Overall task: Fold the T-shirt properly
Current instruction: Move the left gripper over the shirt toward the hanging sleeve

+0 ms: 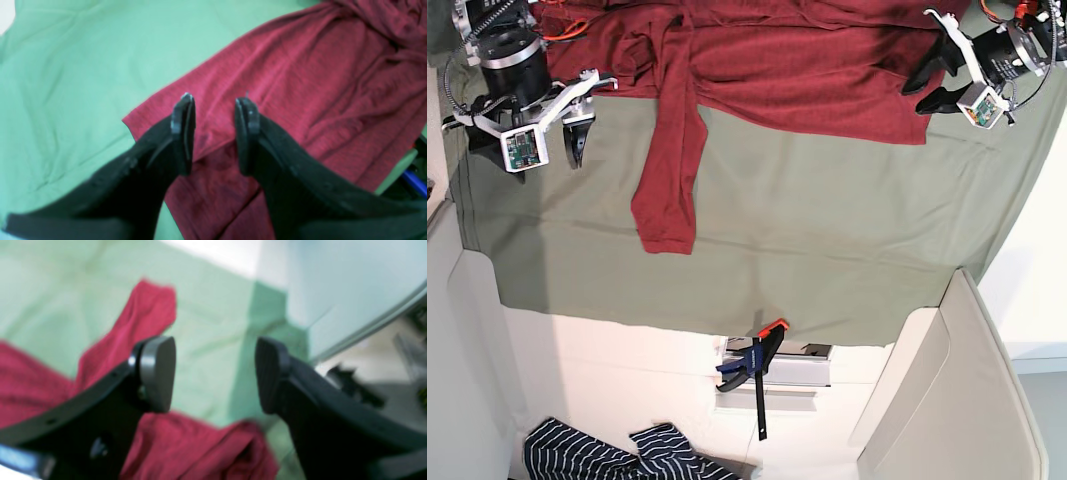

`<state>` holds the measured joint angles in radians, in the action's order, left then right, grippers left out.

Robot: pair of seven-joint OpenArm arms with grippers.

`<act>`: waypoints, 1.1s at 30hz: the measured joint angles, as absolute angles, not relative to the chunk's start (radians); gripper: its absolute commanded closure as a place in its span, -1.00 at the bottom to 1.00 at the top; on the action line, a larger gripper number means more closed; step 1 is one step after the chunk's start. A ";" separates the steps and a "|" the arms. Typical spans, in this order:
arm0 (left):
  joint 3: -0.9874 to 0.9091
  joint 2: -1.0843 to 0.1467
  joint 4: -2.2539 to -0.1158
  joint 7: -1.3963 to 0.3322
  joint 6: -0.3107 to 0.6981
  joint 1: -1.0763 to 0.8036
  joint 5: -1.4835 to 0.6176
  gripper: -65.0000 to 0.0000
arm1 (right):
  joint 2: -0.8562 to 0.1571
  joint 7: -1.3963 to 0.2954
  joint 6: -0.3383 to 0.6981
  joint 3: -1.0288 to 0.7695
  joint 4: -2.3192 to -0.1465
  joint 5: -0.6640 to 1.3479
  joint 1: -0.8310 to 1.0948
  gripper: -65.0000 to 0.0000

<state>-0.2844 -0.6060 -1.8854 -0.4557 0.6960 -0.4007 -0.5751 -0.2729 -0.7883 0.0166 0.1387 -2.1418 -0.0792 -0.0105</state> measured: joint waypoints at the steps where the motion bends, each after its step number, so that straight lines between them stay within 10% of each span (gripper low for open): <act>1: -0.284 -0.606 -1.885 -0.455 0.696 -0.392 -0.577 0.28 | -0.269 -0.789 0.006 0.139 -2.118 -0.083 -0.010 -0.15; 13: -0.088 -0.529 -1.827 -0.493 0.691 -0.163 -0.542 0.11 | -0.166 -0.795 0.031 -0.019 -1.984 0.066 -0.002 -0.15; 33: 0.208 -0.094 -0.884 -0.423 0.651 0.477 -0.465 0.02 | -0.141 -0.809 0.087 -0.190 -1.983 0.116 0.173 -0.15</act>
<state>0.2077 -0.0937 -0.8845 -0.4229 0.6506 0.4774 -0.4648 -0.1413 -0.8093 0.0868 -0.1898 -1.9827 0.1158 0.1726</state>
